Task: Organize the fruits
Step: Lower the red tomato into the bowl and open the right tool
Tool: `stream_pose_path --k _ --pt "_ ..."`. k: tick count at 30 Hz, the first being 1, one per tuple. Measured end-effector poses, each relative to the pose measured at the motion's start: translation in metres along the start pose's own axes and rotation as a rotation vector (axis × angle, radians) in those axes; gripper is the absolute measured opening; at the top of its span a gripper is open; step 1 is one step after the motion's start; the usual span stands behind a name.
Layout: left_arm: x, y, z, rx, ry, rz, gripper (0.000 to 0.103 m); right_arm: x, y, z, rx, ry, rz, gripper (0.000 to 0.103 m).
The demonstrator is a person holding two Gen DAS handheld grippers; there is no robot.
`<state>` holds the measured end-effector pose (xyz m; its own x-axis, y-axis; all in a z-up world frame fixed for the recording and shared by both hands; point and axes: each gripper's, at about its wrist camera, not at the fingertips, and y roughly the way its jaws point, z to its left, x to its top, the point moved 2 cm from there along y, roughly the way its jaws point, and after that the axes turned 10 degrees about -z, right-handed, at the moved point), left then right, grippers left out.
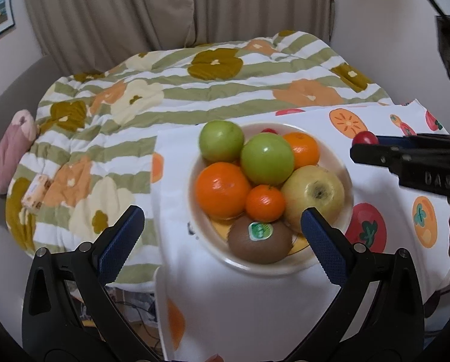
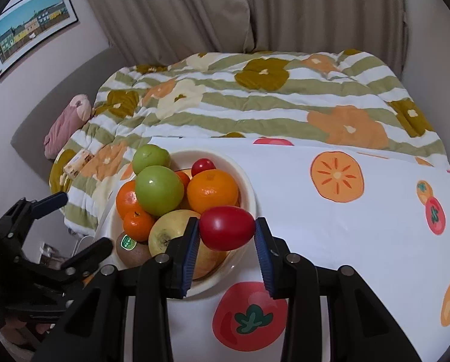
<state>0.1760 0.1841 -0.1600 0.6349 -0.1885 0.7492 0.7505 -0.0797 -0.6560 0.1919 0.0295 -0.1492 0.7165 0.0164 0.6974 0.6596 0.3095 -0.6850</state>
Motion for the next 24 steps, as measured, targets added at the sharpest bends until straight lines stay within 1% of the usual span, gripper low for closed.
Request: stream_pose_path --k 2,6,11,16,18,19,20,22,24 --pt "-0.004 0.0 0.005 0.016 0.001 0.01 0.103 0.002 0.007 0.0 0.02 0.012 0.015 0.034" --pt "-0.011 -0.001 0.013 0.035 -0.007 0.022 0.103 0.005 0.019 0.001 0.027 0.013 0.038 0.034" --pt "-0.019 0.006 0.015 0.032 -0.027 0.045 0.103 0.003 0.032 0.001 0.033 0.012 0.063 0.034" --pt "-0.024 0.009 0.013 0.009 -0.025 0.049 0.103 -0.002 0.039 0.001 0.012 0.024 0.07 0.034" --pt "-0.026 0.011 0.013 0.009 -0.013 0.055 0.103 -0.002 0.04 0.001 -0.01 0.036 0.072 0.043" --pt "-0.026 0.012 0.013 0.008 -0.011 0.058 0.103 -0.001 0.039 -0.001 -0.019 0.039 0.067 0.058" --pt "-0.027 0.012 0.013 0.004 -0.01 0.062 0.103 -0.001 0.037 -0.001 -0.012 0.047 0.057 0.078" --pt "-0.027 0.009 0.012 0.009 -0.006 0.062 0.103 0.0 0.031 -0.003 0.002 0.066 0.031 0.096" --pt "-0.026 0.006 0.012 0.018 -0.007 0.059 0.103 0.001 0.026 -0.003 -0.005 0.069 0.014 0.097"
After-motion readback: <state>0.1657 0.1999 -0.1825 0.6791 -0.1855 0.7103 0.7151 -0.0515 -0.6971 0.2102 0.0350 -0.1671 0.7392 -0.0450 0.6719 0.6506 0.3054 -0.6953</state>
